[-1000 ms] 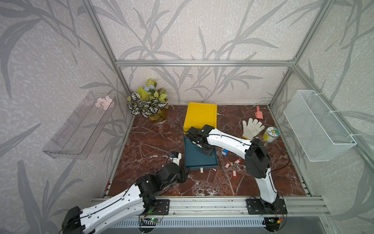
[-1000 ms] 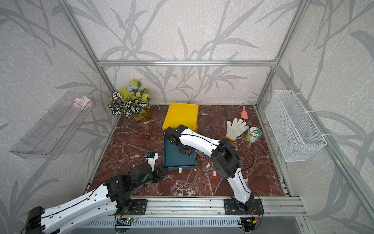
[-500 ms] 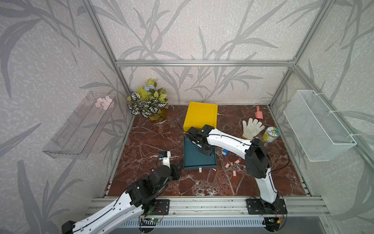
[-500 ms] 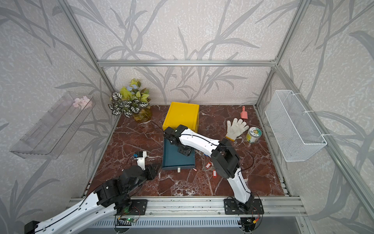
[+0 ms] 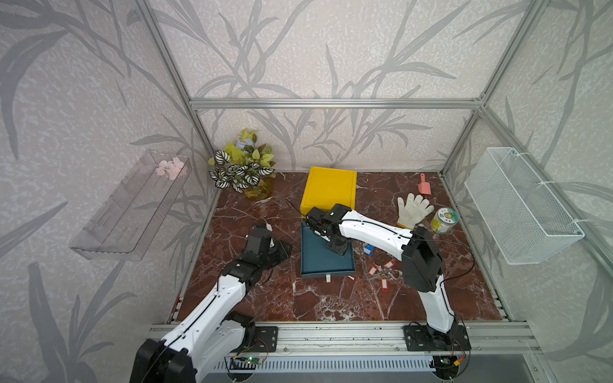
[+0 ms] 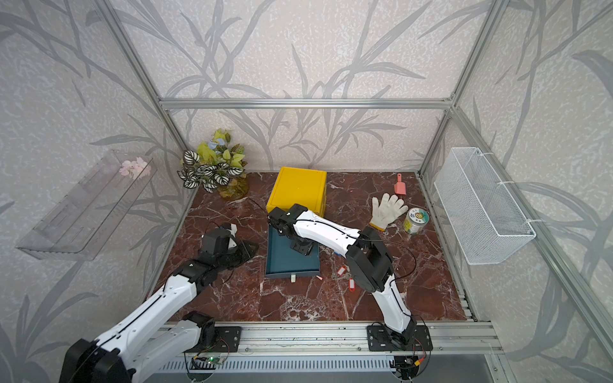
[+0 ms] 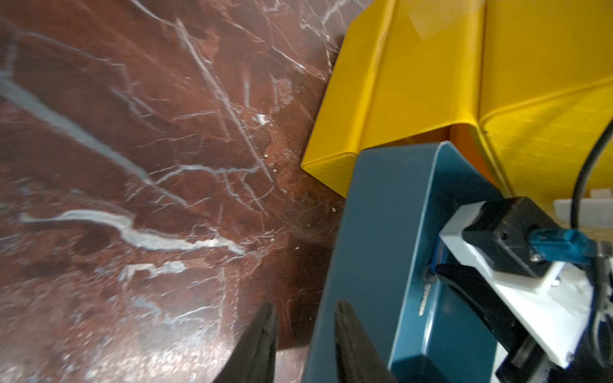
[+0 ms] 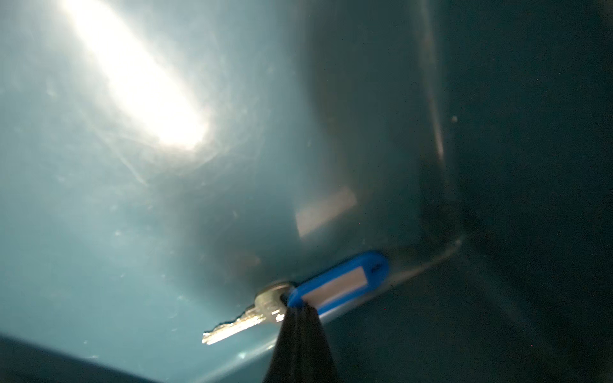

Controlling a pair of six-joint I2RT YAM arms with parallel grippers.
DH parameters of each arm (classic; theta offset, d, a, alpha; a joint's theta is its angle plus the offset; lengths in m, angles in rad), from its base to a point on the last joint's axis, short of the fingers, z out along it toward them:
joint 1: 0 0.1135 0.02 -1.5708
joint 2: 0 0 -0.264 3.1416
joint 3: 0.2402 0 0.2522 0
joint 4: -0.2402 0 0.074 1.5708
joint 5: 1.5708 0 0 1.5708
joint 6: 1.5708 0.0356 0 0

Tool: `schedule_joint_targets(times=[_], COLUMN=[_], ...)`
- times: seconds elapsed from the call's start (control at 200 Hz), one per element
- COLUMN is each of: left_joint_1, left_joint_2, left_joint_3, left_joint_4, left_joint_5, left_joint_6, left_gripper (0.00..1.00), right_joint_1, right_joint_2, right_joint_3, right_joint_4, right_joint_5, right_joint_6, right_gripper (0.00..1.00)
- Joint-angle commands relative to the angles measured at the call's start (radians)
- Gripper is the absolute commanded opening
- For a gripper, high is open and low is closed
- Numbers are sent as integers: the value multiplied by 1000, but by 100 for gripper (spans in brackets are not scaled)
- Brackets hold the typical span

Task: Take the keys out of the drawer
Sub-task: Pick up the key from the drawer.

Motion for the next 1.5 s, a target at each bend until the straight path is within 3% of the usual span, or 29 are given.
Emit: schedule_joint_targets(times=[0.0, 0.33, 0.655, 0.76, 0.99, 1.494], left_joint_1=[7, 44, 49, 49, 46, -1], left_joint_2=[39, 196, 233, 248, 250, 290], left_joint_3=[53, 116, 165, 170, 188, 192], left_joint_4=[93, 146, 176, 164, 93, 155], left_joint_5=[115, 166, 177, 162, 144, 115], left_joint_6=[75, 113, 140, 154, 208, 182], left_gripper=[31, 32, 31, 26, 26, 16], right_joint_1=[3, 4, 4, 4, 4, 3], right_joint_2=[10, 24, 31, 30, 29, 26], right_joint_3=[32, 40, 42, 38, 41, 41], right_joint_4=[-5, -3, 6, 7, 14, 22], right_joint_5=[-12, -27, -40, -40, -44, -46], right_joint_6=[5, 8, 8, 7, 3, 24], right_gripper=[0, 0, 0, 0, 0, 0])
